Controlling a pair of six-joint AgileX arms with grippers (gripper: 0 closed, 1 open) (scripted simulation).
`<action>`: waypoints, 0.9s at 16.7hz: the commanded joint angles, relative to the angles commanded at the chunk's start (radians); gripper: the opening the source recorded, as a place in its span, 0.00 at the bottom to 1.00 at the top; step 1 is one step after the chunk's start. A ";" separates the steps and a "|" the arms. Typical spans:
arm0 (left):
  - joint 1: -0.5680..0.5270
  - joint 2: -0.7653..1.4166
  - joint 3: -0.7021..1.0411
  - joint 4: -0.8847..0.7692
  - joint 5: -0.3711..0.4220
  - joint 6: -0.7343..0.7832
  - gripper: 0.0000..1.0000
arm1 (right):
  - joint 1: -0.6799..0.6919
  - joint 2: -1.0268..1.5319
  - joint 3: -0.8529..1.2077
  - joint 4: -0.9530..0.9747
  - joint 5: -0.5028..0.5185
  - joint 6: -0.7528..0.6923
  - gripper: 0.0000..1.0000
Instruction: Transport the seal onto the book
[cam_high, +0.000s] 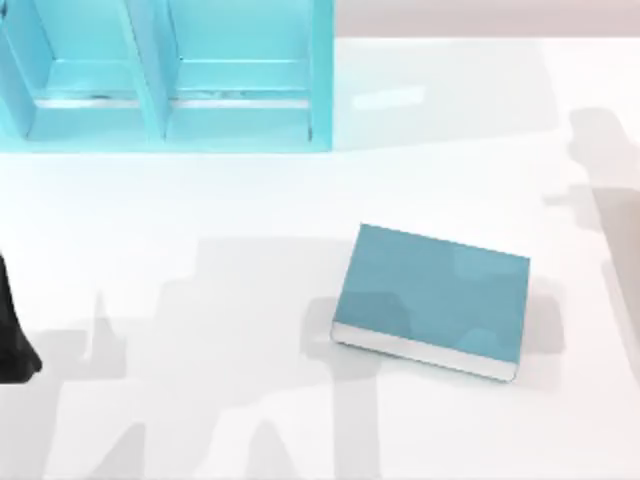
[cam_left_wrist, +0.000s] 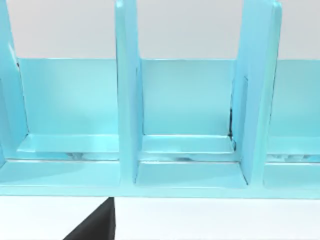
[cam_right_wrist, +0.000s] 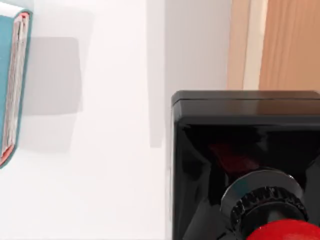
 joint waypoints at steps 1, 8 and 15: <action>0.000 0.000 0.000 0.000 0.000 0.000 1.00 | 0.002 0.002 0.001 0.001 0.000 0.002 0.00; 0.000 0.000 0.000 0.000 0.000 0.000 1.00 | 0.295 0.149 0.023 0.107 0.003 0.297 0.00; 0.000 0.000 0.000 0.000 0.000 0.000 1.00 | 0.581 0.260 0.017 0.247 0.008 0.584 0.00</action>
